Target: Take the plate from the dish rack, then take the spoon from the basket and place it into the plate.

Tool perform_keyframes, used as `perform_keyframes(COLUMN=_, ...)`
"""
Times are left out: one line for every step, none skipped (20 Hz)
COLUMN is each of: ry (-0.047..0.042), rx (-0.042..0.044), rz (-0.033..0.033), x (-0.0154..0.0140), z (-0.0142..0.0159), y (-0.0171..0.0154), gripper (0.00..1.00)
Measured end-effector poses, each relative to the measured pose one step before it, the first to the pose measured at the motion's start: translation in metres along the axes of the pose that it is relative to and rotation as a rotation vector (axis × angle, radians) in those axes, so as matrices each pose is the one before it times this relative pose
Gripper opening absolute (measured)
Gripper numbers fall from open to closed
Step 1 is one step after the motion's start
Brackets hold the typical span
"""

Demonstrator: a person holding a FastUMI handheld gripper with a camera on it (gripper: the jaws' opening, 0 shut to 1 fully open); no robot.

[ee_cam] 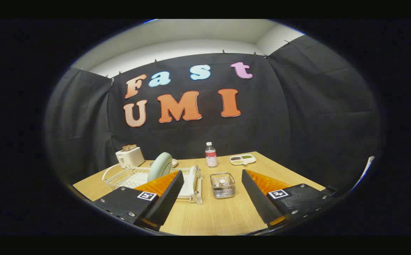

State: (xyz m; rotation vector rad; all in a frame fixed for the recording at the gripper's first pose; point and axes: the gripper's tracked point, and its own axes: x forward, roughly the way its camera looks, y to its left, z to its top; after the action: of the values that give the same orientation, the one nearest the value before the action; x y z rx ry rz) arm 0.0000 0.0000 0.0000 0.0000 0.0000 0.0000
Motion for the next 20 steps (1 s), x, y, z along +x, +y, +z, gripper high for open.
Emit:
perform_keyframes(ry=-0.00198, rx=-0.00468, rz=0.00740, x=0.00269, z=0.00224, y=0.00386, gripper=0.98)
perform_keyframes(ry=-0.00024, rx=-0.00300, rz=0.00585, x=0.00271, z=0.00192, y=0.00517, gripper=0.98)
perform_keyframes(ry=-0.00134, rx=-0.00104, rz=0.00673, x=0.00152, z=0.00172, y=0.00497, gripper=0.98)
perform_keyframes(ry=0.00134, rx=-0.00258, rz=0.00958, x=0.00306, z=0.00210, y=0.00588, gripper=0.98)
perform_keyframes(ry=0.00151, rx=-0.00448, rz=0.01063, x=0.00303, z=0.00106, y=0.00620, gripper=0.98)
perform_keyframes(ry=0.00145, rx=-0.00777, rz=0.01109, x=0.00254, z=0.00153, y=0.00727, gripper=0.98)
perform_keyframes(ry=0.00205, rx=-0.00896, rz=0.00903, x=0.00247, z=0.00136, y=0.00574, gripper=0.98)
perform_keyframes(ry=-0.00074, rx=-0.00682, rz=0.00737, x=0.00280, z=0.00178, y=0.00586, gripper=0.98)
perform_keyframes(ry=-0.00131, rx=-0.00452, rz=0.01051, x=0.00156, z=0.00078, y=0.00597, gripper=0.98)
perform_keyframes(ry=0.00145, rx=-0.00201, rz=0.01287, x=0.00344, z=0.00022, y=0.00743, gripper=0.98)
perform_keyframes(ry=0.00360, rx=-0.00198, rz=0.01595, x=0.00646, z=-0.00023, y=0.00847, gripper=0.98)
perform_keyframes(ry=0.00539, rx=-0.00523, rz=0.01162, x=0.00535, z=-0.00204, y=0.00702, gripper=0.98)
perform_keyframes(ry=0.00902, rx=-0.00814, rz=0.00552, x=0.00498, z=-0.00308, y=0.00437, gripper=0.98)
perform_keyframes(ry=0.01015, rx=-0.00994, rz=0.00522, x=0.00515, z=-0.00235, y=0.00546, gripper=0.98)
perform_keyframes(ry=0.01024, rx=-0.00916, rz=0.00674, x=0.00629, z=-0.00253, y=0.00525, gripper=0.98)
perform_keyframes(ry=0.01069, rx=-0.00508, rz=0.00445, x=0.00710, z=-0.00141, y=0.00529, gripper=0.98)
perform_keyframes(ry=0.00845, rx=-0.00285, rz=0.00699, x=0.00575, z=-0.00153, y=0.00529, gripper=0.98)
perform_keyframes(ry=0.01157, rx=-0.00212, rz=0.00319, x=0.00731, z=-0.00137, y=0.00569, gripper=0.98)
perform_keyframes(ry=0.01157, rx=-0.00414, rz=0.00002, x=0.00767, z=-0.00224, y=0.00381, gripper=0.98)
perform_keyframes(ry=0.01029, rx=-0.00902, rz=0.00169, x=0.00691, z=-0.00057, y=0.00379, gripper=0.98)
